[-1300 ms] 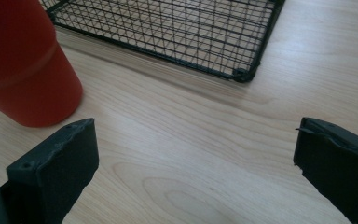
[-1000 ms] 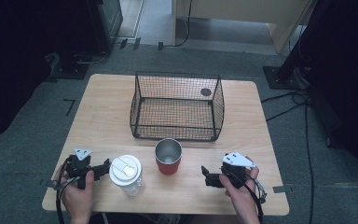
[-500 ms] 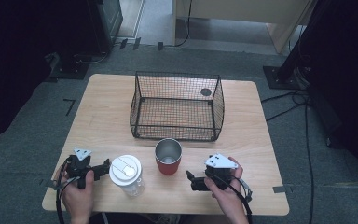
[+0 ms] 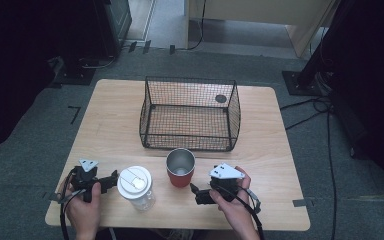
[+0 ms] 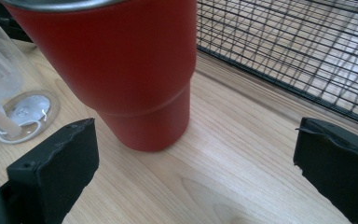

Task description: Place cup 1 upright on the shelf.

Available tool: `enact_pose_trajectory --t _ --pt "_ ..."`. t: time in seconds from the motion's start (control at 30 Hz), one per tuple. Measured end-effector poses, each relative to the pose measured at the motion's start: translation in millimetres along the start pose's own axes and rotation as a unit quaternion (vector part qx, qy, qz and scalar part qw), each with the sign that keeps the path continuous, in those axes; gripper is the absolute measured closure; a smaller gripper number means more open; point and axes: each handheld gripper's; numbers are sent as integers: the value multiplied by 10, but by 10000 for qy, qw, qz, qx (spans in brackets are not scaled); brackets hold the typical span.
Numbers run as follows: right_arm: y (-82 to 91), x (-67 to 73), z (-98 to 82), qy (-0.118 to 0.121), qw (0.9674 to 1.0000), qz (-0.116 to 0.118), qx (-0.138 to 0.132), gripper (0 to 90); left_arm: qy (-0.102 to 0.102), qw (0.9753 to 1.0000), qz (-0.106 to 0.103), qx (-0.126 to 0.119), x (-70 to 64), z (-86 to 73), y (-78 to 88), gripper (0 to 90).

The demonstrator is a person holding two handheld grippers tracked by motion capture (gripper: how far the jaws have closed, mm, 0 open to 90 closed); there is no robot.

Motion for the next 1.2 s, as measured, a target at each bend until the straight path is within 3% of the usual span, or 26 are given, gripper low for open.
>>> enact_pose_trajectory --t 0.3,0.6,1.0,1.2 --pt "-54 85 75 88 9997 228 -35 1 0 10000 3 -5 0 -1 -1 0" --pt "-147 172 161 18 9991 404 -92 1 -3 10000 0 1 0 0 0 0" --pt "-250 288 212 37 9988 473 -93 1 -2 10000 3 0 0 -1 0 0" --pt "-279 314 254 -46 9983 529 -231 1 -4 10000 1 0 0 -1 0 0"
Point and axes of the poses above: each handheld gripper's, and its own axes: y roughly backward along the jaws, z roughly out of its top, x roughly to its left, and after that the axes turned 2 degrees about z, right-handed
